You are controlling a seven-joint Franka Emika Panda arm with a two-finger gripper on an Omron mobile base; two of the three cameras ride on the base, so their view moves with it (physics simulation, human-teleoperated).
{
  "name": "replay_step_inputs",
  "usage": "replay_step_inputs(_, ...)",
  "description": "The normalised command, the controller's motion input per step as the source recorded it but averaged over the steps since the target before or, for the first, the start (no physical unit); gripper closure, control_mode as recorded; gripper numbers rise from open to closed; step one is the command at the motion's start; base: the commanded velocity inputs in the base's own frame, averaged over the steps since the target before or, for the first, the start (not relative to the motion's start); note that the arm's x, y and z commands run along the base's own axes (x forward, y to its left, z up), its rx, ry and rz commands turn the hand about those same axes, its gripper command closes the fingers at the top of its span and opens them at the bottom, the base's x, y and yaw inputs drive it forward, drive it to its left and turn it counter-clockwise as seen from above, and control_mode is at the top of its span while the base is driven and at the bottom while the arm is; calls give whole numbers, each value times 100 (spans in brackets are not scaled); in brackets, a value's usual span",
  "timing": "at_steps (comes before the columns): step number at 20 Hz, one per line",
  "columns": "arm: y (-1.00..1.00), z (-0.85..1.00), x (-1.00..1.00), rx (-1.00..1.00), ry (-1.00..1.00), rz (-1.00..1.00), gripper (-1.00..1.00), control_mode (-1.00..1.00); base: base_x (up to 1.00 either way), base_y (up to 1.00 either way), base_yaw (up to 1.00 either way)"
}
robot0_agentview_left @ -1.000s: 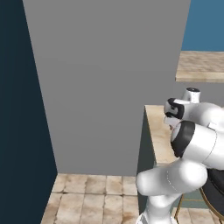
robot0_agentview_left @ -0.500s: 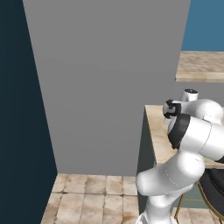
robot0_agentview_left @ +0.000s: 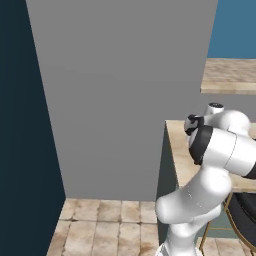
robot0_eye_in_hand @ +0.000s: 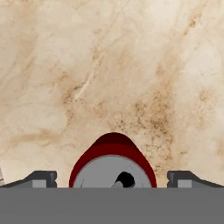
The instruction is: Four empty soda cans are scattered around the kitchen. Gather all the cans and cluster them next to the stove for recycling.
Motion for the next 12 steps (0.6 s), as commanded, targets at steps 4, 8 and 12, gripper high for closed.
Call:
replay_step_inputs(4, -2, -9, 1, 0, 2, 0, -100, -100, 0, 0, 0)
replay_step_inputs(8, 0, -9, 0, 0, 2, -1, -100, -100, 0, 0, 0)
replay_step_inputs(12, 0, -11, 1, 0, 1, -1, -100, -100, 0, 0, 0)
